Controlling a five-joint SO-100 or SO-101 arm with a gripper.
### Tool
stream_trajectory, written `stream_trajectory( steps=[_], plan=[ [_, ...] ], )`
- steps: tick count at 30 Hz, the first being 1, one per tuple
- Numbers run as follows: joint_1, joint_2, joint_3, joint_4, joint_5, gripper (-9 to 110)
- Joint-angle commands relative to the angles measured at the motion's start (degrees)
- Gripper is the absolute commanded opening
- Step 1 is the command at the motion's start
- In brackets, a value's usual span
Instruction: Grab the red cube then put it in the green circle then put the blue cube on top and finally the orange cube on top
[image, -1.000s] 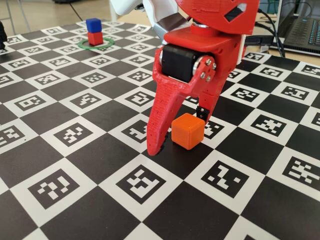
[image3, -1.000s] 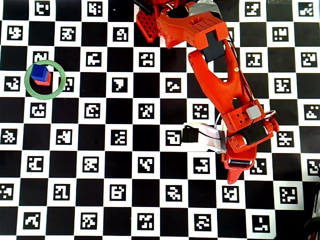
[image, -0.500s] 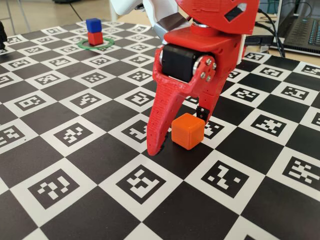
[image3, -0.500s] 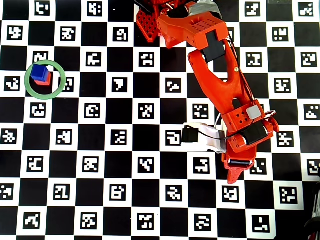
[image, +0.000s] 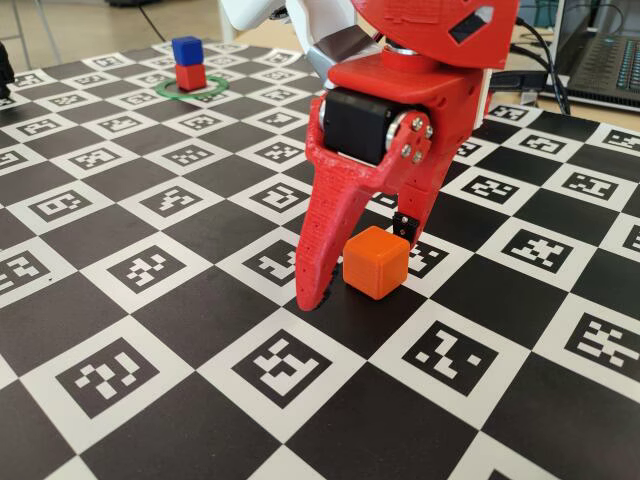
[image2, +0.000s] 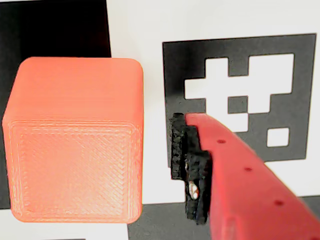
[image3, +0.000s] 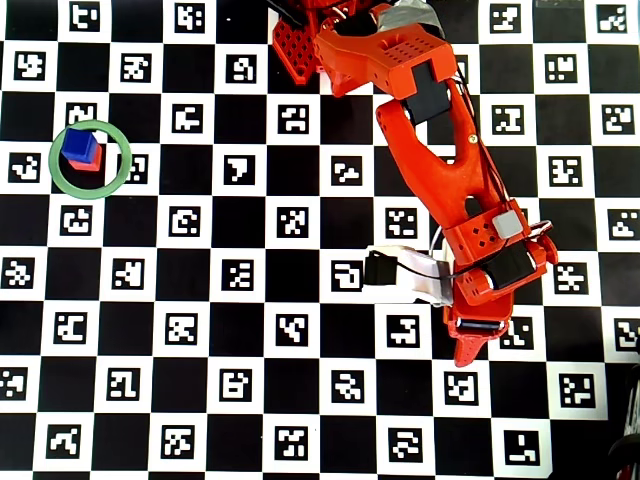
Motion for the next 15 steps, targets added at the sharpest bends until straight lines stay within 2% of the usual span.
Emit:
stream_trajectory(
  steps=[1, 4, 7, 13, 15],
  plan=[
    [0.09, 1.67, -0.53, -0.70, 0.00, 44],
    [0.00, 1.67, -0.53, -0.70, -0.35, 42],
    [0.00, 1.67, -0.53, -0.70, -0.09, 36],
    [0.09, 1.67, -0.53, -0.79, -0.18, 12],
    [-0.18, 1.58, -0.53, -0.88, -1.41, 8]
  ],
)
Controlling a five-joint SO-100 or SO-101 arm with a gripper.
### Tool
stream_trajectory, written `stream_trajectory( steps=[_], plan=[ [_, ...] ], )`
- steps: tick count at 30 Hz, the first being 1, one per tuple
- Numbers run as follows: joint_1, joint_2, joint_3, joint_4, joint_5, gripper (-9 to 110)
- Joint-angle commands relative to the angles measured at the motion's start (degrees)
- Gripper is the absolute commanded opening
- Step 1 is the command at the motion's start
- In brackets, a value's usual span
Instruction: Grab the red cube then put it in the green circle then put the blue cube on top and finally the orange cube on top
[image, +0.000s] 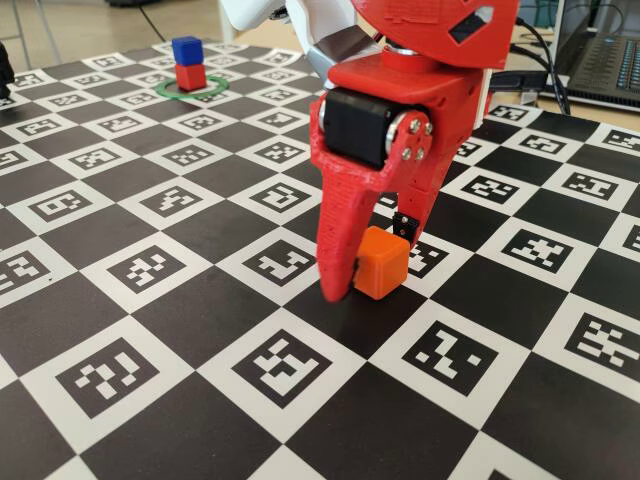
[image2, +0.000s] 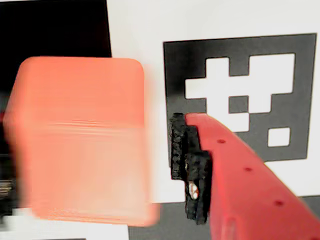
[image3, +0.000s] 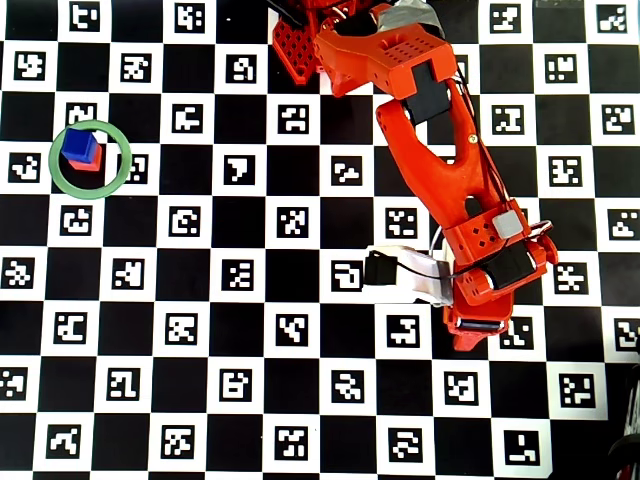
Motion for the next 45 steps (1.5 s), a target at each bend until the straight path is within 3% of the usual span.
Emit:
stream_trajectory(
  steps=[1, 18, 30, 36, 45],
  plan=[
    [-0.35, 1.49, -0.62, -0.88, -1.58, 7],
    [-0.35, 1.58, -1.67, -0.44, -2.46, 4],
    [3.87, 12.04, -14.77, 18.37, -8.00, 3],
    [13.97, 23.38, -10.28, 26.46, -20.57, 3],
    [43.07, 36.74, 9.32, 26.54, -45.18, 2]
  ],
)
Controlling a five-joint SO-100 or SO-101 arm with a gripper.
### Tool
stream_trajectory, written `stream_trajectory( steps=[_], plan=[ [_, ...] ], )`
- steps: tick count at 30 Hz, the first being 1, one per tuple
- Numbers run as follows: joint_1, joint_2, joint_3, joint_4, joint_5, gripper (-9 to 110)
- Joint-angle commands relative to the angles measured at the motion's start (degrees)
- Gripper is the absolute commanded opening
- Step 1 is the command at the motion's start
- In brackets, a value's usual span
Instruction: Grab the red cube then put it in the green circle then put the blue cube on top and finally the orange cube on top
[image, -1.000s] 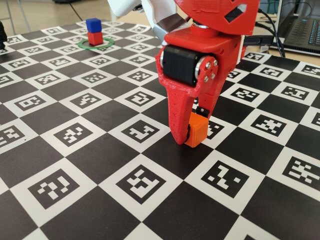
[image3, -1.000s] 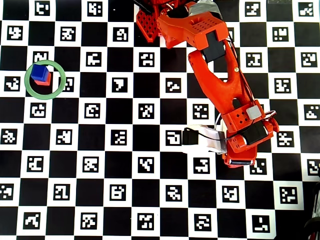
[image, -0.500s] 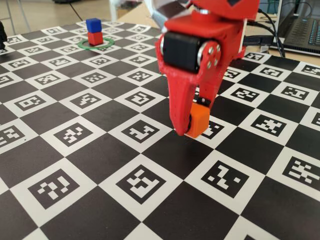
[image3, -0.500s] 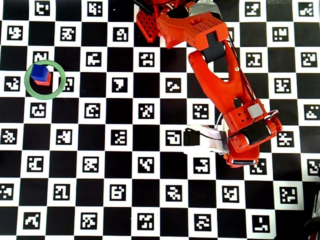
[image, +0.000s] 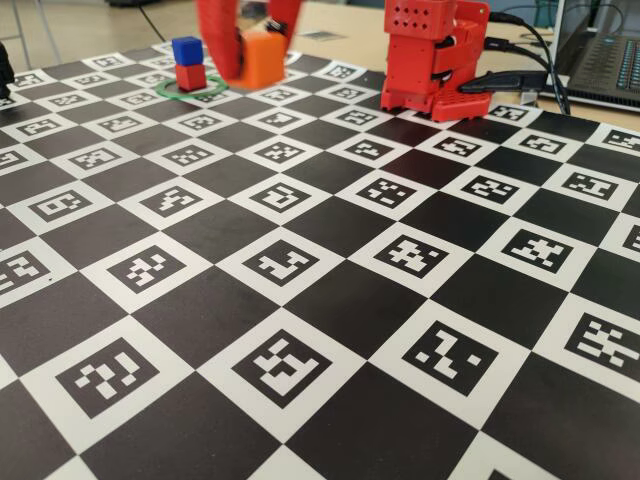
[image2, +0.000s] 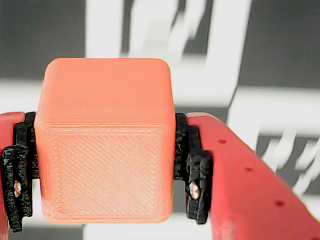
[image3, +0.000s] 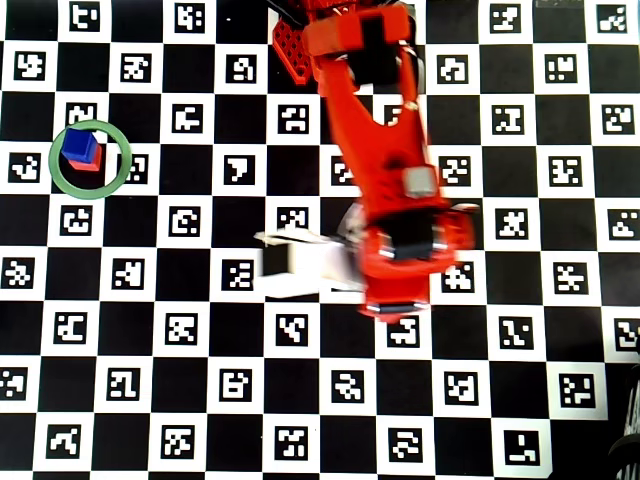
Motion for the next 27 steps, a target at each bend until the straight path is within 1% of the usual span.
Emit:
stream_trajectory(
  steps=[1, 6, 12, 21, 27],
  plan=[
    [13.01, 8.44, 2.46, 5.62, -11.43, 2],
    [28.48, 7.82, 4.04, 5.62, -27.95, 2],
    [41.13, 7.56, 0.35, 5.62, -41.92, 2],
    [52.91, 3.60, -4.83, 5.62, -54.23, 2],
    [56.78, -0.35, -9.14, 5.62, -57.66, 2]
  ],
)
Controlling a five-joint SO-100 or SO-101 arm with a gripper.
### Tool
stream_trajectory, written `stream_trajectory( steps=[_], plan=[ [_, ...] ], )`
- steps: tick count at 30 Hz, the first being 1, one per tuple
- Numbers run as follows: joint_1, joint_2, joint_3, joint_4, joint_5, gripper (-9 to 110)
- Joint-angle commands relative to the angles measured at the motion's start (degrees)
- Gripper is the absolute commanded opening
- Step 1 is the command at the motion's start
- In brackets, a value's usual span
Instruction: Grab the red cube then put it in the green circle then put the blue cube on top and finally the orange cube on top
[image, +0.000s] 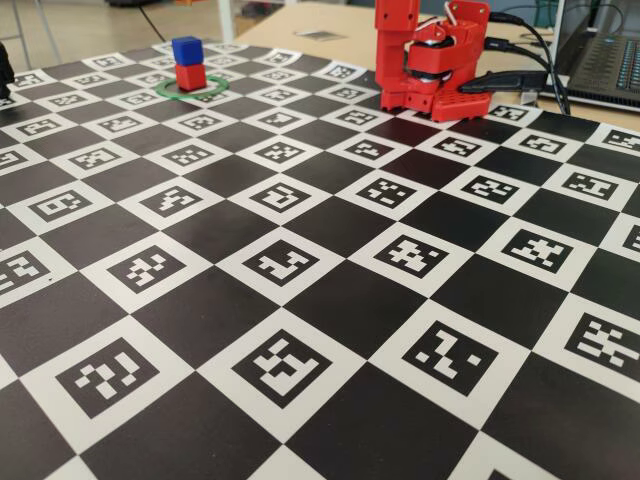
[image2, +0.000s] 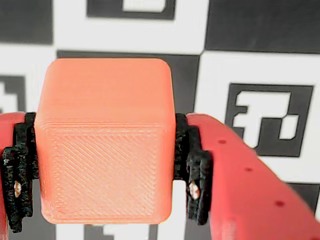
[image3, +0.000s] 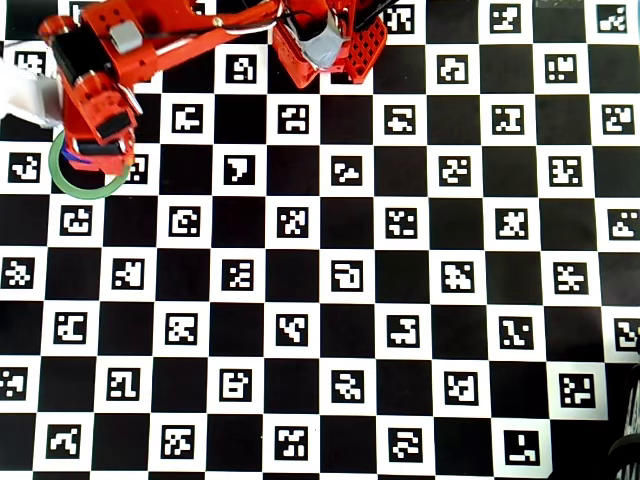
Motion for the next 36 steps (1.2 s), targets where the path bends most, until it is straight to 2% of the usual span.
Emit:
stream_trajectory(
  steps=[1, 36],
  plan=[
    [2.11, -0.53, -6.77, 5.62, -1.67, 2],
    [5.62, -14.68, -18.81, 5.62, -4.57, 2]
  ],
)
